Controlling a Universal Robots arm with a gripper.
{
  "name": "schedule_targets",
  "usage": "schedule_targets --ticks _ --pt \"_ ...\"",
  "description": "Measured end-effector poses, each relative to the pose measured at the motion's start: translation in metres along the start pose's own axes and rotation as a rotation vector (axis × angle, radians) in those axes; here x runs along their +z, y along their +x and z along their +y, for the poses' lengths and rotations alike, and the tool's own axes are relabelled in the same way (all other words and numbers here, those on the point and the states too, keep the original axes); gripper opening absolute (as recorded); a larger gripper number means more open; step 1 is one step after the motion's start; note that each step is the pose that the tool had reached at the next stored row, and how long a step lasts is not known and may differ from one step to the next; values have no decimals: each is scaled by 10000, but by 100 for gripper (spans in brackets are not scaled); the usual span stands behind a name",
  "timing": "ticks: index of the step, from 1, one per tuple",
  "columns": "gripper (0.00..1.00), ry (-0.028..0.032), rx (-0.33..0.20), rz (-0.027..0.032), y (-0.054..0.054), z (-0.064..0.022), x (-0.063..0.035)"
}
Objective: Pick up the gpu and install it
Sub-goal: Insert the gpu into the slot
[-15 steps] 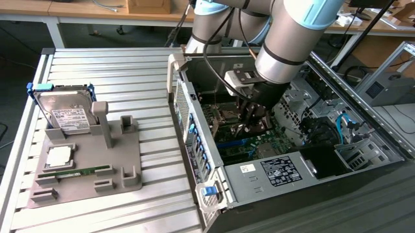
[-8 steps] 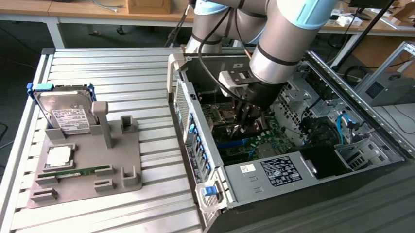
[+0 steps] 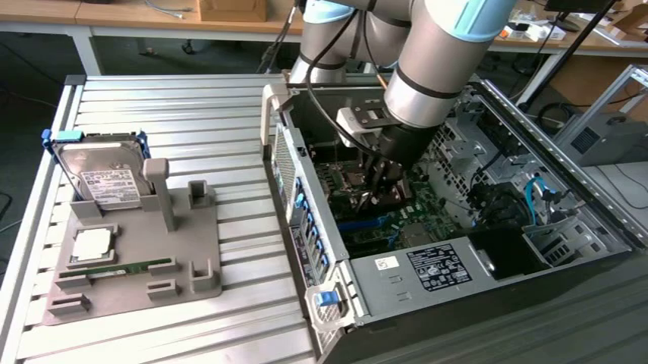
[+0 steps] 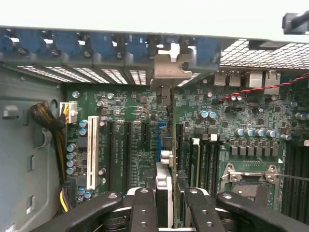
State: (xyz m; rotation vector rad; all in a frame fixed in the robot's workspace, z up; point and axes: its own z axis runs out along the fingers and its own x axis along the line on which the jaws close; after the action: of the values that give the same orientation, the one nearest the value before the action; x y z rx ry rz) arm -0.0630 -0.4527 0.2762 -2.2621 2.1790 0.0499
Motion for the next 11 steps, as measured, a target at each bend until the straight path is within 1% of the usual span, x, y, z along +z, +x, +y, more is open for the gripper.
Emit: schedule_targets --ticks 7,11 --pt "27 0 -1 0 -3 77 9" --pt "27 -1 -2 2 -3 87 26"
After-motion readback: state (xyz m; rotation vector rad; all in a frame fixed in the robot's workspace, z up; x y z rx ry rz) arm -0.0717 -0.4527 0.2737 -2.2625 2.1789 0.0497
